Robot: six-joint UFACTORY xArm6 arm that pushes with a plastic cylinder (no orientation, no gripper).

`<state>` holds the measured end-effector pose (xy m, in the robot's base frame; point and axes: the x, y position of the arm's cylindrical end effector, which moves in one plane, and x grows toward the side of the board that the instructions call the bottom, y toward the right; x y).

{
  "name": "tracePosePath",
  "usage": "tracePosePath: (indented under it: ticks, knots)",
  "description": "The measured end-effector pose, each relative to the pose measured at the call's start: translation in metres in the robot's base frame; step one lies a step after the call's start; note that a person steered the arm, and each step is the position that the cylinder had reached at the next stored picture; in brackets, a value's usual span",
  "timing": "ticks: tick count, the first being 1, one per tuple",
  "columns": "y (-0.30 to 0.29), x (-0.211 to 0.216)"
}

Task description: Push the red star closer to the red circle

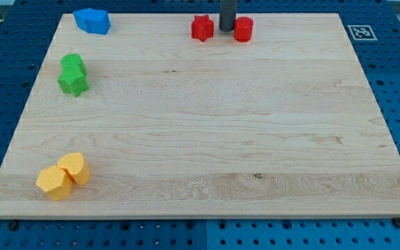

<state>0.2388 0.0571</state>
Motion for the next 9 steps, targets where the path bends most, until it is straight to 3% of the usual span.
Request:
tracePosePath:
  ticks: [2,4,6,9]
  knots:
    - [-0.015,-0.047]
    - [-0.119,-0.045]
    - [-0.119,-0.034]
    - [-0.031,0.003]
